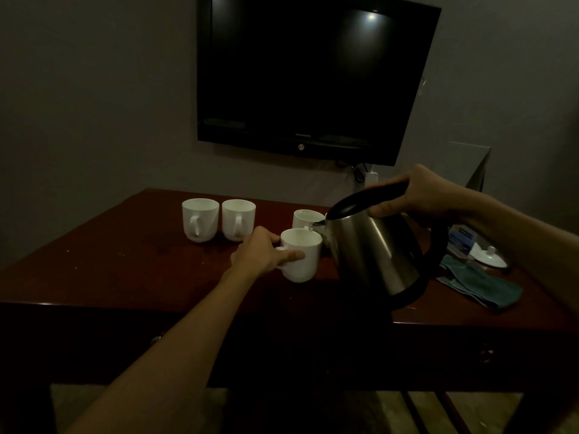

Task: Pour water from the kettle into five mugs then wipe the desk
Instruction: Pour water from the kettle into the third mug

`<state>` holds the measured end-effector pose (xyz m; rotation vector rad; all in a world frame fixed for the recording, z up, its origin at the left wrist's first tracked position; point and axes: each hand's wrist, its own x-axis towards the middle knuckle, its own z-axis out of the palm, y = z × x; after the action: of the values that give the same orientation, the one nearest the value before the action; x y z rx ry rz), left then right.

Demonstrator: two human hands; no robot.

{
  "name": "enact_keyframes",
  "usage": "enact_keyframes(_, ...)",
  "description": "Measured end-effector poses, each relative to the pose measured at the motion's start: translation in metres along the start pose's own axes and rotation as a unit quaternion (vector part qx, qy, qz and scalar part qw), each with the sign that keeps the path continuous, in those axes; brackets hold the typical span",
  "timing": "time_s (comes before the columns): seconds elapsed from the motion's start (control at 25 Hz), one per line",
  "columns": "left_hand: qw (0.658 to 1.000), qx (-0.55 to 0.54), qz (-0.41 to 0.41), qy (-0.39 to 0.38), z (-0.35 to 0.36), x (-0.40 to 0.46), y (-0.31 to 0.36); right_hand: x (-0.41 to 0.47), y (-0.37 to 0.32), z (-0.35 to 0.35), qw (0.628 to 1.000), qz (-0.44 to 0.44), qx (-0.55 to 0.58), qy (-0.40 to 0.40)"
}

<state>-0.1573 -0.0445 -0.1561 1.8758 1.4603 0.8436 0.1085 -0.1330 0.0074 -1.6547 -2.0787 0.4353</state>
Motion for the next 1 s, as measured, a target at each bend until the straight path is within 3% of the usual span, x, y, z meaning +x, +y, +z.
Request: enact_keyframes(1.0,1.000,-0.010,0.005,0.020,-0.005,0.000,-0.005,0.025,-0.010,0.004,0.998,-0.038,-0.037,-0.030)
